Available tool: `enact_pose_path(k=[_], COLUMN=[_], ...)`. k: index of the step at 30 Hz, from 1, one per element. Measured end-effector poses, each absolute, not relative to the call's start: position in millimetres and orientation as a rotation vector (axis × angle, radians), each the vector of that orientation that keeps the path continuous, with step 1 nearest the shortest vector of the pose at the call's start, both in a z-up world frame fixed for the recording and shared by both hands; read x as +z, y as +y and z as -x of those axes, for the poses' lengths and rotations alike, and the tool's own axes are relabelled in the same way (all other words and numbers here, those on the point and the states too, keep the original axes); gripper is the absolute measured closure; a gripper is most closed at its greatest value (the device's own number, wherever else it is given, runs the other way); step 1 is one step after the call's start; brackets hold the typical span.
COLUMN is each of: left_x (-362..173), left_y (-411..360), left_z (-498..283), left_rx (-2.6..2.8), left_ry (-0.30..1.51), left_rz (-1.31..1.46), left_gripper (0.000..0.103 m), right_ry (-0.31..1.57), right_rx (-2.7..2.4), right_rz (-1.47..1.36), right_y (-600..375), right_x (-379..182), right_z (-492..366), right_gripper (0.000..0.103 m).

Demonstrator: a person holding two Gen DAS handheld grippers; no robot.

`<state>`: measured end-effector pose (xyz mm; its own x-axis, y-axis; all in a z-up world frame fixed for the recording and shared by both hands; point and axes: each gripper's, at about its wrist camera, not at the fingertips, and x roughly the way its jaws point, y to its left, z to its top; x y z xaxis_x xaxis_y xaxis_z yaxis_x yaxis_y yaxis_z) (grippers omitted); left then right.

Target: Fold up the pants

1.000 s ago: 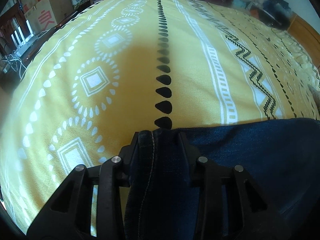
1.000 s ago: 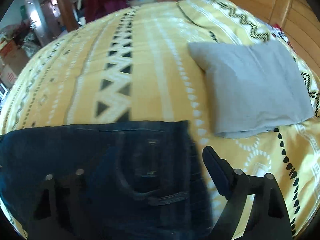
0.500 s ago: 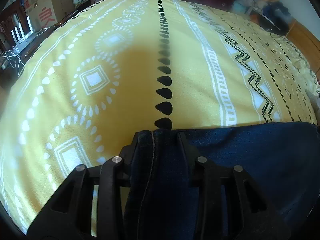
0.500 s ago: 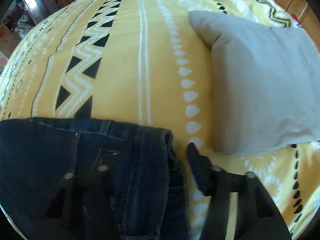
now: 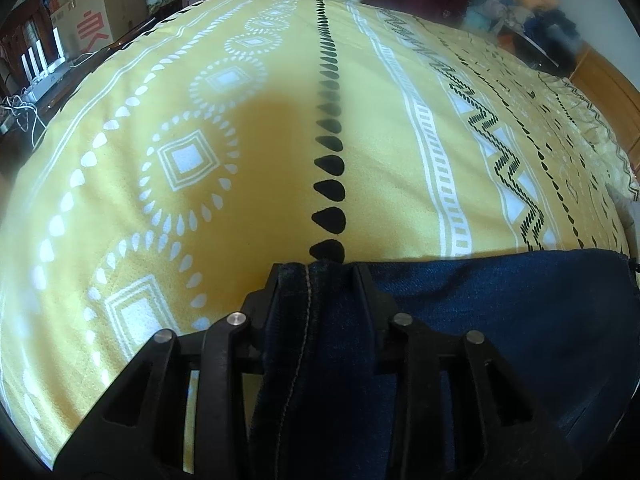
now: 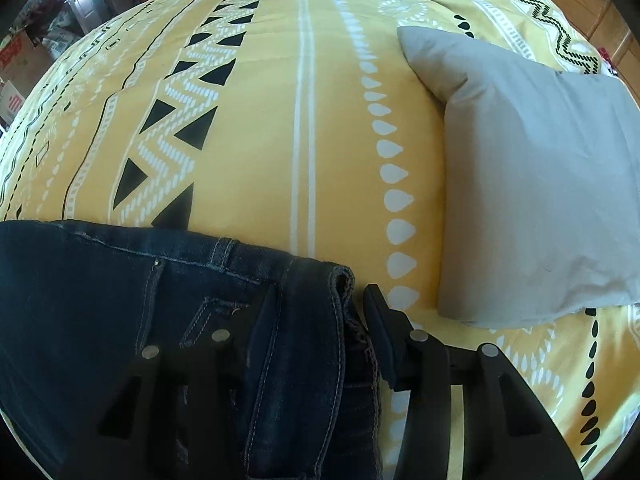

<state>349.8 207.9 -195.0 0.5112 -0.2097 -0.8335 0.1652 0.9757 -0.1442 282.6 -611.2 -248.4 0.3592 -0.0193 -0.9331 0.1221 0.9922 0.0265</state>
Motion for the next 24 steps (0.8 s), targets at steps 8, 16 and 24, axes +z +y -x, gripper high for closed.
enact_pose_path(k=[8,16,24], left_x=[-189.3,-138.7,-77.9], left_y=[203.3,206.5,205.6], left_z=[-348.2,-322.1,-277.1], left_rx=[-0.246,-0.252,-0.271], left_ry=[0.99,0.834,0.667], left_rz=[0.045,0.062,0.079], left_gripper=[0.084,0.085,0.084], right_ry=[1.158,1.018,0.92], right_rx=[-0.057,-0.019,0.028], right_rz=[-0.116,-0.167,-0.188], right_y=[-606.9,-608.3,-601.3], right_x=[-238.9,-185.0,-136.4], right_z=[-277.7,-248.4,-188.6], right_gripper=[0.089,0.094,0.095])
